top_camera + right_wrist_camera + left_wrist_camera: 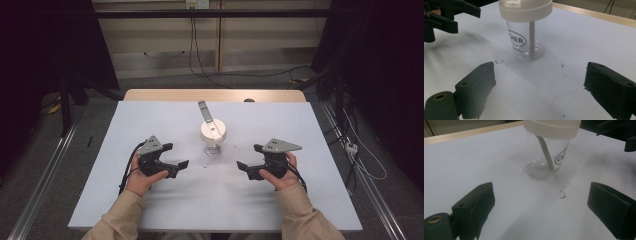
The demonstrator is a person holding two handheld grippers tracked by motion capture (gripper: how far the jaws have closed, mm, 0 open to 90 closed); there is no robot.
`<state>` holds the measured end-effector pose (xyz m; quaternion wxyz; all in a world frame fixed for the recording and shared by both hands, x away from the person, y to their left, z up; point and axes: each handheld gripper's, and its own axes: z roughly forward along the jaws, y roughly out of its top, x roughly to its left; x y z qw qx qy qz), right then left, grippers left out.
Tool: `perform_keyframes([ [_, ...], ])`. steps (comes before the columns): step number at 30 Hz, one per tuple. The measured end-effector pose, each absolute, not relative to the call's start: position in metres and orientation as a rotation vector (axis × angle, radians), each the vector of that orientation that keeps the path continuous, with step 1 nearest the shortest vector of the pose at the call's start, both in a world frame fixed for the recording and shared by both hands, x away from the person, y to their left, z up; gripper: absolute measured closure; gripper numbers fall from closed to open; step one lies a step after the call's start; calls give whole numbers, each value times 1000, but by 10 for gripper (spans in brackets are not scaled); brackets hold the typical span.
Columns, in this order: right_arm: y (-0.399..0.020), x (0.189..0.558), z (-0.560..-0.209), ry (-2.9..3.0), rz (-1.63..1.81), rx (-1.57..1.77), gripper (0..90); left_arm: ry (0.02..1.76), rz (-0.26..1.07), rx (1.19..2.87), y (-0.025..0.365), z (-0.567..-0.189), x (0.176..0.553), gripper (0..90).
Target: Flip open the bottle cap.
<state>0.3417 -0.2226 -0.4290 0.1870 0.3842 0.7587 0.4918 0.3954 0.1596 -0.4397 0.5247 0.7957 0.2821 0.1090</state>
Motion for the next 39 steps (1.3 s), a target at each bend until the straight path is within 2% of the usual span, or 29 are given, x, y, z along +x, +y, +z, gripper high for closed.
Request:
perform_keyframes([
  [20,-270,312,-442,2050,1352,1158,93,738,263,1890,200,-442,383,75],
  [39,-278,307,-447,2047,1325,1162,98,803,293,1875,229,-444,373,71],
])
